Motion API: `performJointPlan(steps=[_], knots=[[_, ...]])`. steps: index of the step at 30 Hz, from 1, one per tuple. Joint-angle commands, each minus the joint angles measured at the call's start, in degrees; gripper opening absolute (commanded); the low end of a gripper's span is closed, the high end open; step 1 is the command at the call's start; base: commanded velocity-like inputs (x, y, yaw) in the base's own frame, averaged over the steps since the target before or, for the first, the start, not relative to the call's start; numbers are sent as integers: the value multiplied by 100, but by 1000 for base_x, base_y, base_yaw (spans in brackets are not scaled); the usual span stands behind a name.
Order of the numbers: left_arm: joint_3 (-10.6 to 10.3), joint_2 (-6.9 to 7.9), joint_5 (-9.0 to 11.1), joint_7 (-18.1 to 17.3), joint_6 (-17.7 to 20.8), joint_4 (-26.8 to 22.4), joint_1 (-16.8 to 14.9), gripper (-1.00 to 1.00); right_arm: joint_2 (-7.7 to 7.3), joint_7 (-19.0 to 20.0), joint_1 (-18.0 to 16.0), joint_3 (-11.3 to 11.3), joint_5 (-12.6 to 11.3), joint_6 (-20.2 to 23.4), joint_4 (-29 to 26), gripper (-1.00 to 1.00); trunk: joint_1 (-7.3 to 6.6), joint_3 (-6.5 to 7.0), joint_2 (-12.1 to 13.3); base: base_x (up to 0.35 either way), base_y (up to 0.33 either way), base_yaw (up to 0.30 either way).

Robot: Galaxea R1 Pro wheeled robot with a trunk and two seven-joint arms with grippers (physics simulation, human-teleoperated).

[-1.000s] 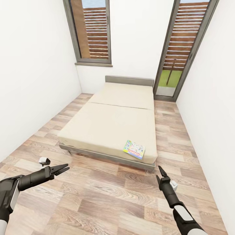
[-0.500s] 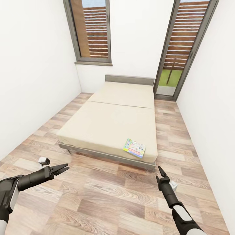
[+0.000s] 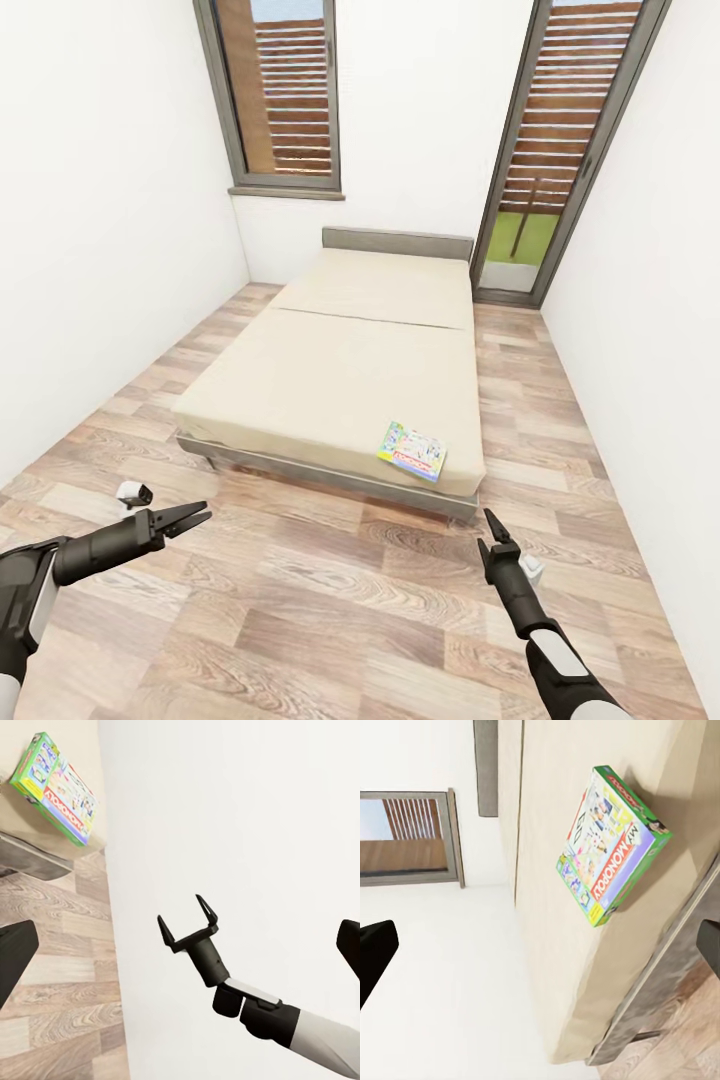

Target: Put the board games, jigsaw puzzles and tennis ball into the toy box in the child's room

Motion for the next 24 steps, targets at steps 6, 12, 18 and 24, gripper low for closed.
performJointPlan(steps=[6, 12, 18, 24], knots=[[19, 27, 8, -25, 61, 0, 14, 100, 10, 14, -3, -6, -53, 56, 6, 100, 0, -4, -2, 0, 0, 0], [56, 46, 5, -25, 113, 0, 20, 100, 13, 14, -3, -6, -54, 50, 132, 100, 0, -4, -2, 19, 5, 0], [54, 48, 4, -25, 129, 0, 21, 100, 13, 14, -3, -6, -54, 46, 214, 100, 0, -4, -2, 231, 72, 0], [51, 48, 9, -25, 131, 0, 21, 100, 13, 14, -3, -6, -54, 40, 226, 100, 0, -4, -2, 303, 71, 0]])
